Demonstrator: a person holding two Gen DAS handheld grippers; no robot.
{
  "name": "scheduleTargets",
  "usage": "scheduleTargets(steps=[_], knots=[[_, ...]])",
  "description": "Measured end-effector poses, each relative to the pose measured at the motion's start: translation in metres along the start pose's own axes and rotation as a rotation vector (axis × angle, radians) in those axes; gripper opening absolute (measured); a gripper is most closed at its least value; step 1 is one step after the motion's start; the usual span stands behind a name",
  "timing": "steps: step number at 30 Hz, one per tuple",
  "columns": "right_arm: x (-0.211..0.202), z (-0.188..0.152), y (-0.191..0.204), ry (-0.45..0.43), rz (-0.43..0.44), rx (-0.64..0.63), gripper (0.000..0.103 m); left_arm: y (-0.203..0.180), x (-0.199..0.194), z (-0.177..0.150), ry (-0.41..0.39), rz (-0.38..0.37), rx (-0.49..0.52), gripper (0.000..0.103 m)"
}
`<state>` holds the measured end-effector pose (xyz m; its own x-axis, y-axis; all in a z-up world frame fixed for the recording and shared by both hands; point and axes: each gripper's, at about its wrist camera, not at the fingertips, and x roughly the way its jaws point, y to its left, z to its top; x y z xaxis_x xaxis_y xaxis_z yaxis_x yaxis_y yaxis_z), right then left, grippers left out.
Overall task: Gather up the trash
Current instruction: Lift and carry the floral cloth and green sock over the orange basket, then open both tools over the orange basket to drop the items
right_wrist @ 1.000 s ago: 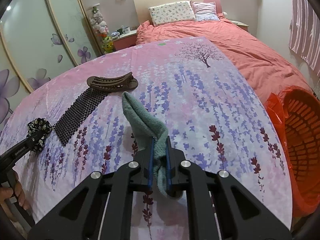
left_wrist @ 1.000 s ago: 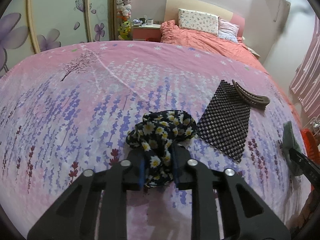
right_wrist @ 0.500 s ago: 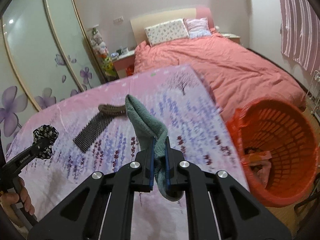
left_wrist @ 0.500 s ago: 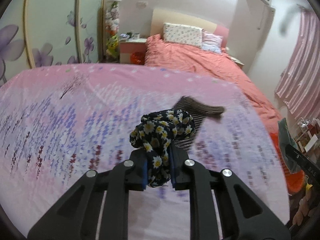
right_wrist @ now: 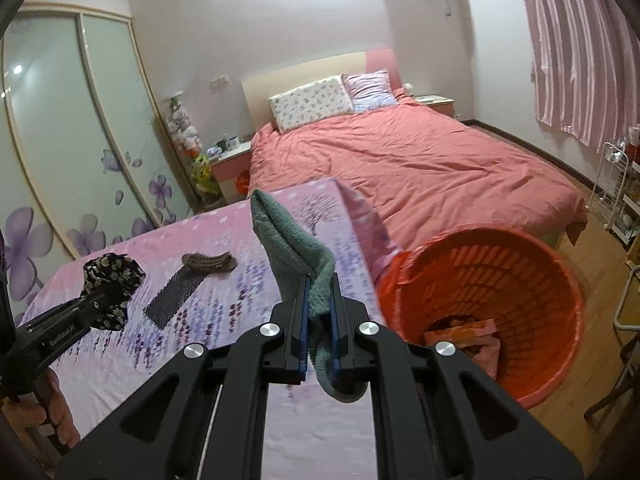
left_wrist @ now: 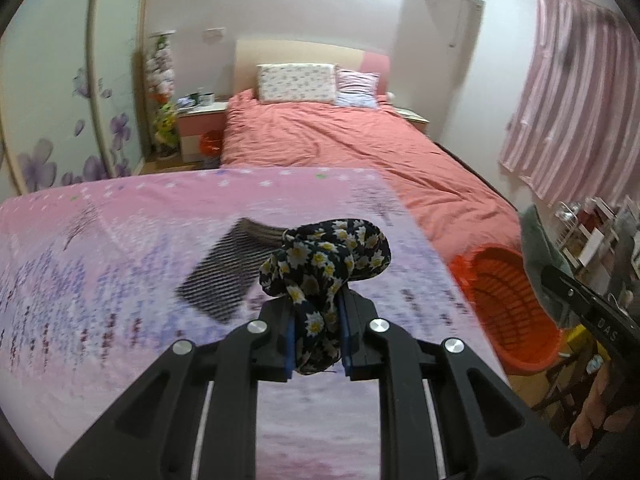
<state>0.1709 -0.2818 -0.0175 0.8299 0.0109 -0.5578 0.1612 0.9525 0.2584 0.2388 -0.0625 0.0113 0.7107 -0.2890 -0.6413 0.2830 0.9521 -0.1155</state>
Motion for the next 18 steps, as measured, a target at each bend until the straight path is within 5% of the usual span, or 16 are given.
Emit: scheduleTargets(steps=[18], knots=[[-0.007,0.014,-0.121,-0.076,-0.119,0.18,0.009,-0.177,0.055,0.001,0.055,-0.338,0.156,0.02]])
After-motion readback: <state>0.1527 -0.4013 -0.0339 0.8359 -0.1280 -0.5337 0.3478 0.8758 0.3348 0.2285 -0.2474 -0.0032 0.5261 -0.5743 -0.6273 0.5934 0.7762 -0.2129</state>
